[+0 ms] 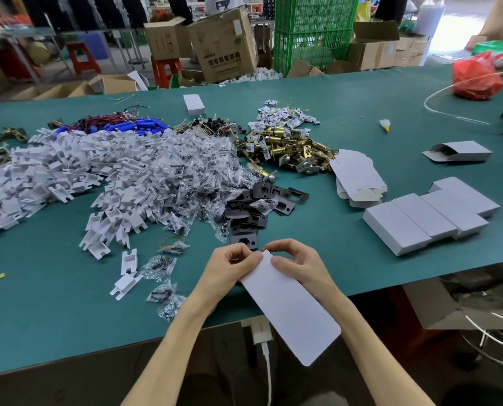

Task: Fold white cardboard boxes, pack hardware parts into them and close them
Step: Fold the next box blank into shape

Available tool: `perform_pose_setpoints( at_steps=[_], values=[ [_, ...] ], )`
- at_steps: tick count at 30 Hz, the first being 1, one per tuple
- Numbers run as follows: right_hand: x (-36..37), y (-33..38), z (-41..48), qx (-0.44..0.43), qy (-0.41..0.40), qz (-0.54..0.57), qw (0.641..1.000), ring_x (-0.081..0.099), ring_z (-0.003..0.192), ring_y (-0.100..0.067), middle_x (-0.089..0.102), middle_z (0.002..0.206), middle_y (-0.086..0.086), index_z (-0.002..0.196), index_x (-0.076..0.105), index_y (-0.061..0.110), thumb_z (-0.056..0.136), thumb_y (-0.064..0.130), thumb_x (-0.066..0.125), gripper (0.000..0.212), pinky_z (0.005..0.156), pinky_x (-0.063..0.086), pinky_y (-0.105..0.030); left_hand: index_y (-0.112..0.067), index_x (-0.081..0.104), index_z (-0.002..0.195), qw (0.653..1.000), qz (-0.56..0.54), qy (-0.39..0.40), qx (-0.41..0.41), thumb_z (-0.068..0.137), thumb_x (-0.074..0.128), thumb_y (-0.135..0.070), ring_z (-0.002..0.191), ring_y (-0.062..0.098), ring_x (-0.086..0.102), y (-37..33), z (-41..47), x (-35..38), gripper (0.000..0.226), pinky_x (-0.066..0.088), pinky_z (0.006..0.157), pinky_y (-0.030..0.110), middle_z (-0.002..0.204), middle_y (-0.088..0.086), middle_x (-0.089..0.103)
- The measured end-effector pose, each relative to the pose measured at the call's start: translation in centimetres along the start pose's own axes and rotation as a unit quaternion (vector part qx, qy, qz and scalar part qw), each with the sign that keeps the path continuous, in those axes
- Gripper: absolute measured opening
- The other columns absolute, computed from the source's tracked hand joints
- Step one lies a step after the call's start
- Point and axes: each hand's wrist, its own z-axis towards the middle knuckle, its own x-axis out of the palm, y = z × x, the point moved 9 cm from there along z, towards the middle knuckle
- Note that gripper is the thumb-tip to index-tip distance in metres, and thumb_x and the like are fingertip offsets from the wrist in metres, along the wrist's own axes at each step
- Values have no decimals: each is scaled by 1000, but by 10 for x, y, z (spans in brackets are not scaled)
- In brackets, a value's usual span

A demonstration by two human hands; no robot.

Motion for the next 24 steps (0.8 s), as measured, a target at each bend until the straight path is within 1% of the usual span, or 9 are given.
perform_pose_setpoints(
  at_steps=[3, 9, 13, 16, 19, 24],
  values=[
    [-2, 0, 1, -1, -10, -3, 1000, 73, 78, -26, 76, 100, -10, 110, 72, 16, 83, 23, 75, 27, 64, 59, -32, -19, 64, 67, 1000, 1, -6, 3, 96, 74, -23, 64, 11, 51, 0, -1, 0, 31, 40, 59, 15, 68, -2, 60],
    [-4, -2, 1, 1, -27, -5, 1000, 72, 76, -26, 75, 100, -11, 103, 73, 17, 76, 31, 80, 31, 63, 58, -35, -19, 64, 68, 1000, 8, -14, 20, 95, 75, -24, 64, 9, 51, -1, -1, -1, 30, 40, 59, 14, 68, -4, 60],
    [-6, -1, 2, -8, -38, -19, 999, 72, 74, -23, 76, 96, -9, 100, 73, 14, 79, 26, 78, 24, 60, 57, -31, -22, 64, 67, 999, 7, -18, 28, 90, 75, -34, 63, 6, 51, -3, -2, -1, 28, 39, 59, 13, 67, -7, 59],
    [-8, 0, 2, -12, -48, -15, 999, 71, 76, -21, 75, 99, -8, 99, 74, 10, 79, 25, 77, 25, 62, 57, -30, -22, 63, 69, 999, 9, -22, 31, 91, 74, -35, 63, 8, 50, -1, -2, -1, 27, 39, 58, 14, 68, -6, 59],
    [-9, 0, 2, -14, -52, -11, 998, 71, 78, -21, 75, 102, -9, 99, 73, 6, 79, 25, 77, 29, 64, 56, -31, -22, 64, 69, 999, 7, -25, 30, 92, 73, -34, 64, 8, 50, 0, -2, -1, 27, 40, 58, 15, 68, -5, 59],
    [-8, 1, 1, -24, -50, -27, 998, 72, 75, -21, 75, 98, -3, 100, 70, 5, 81, 27, 77, 30, 61, 56, -29, -16, 67, 71, 999, 20, -27, 40, 96, 74, -23, 63, 8, 53, -1, -3, -3, 27, 41, 59, 14, 68, -3, 62]
  ],
)
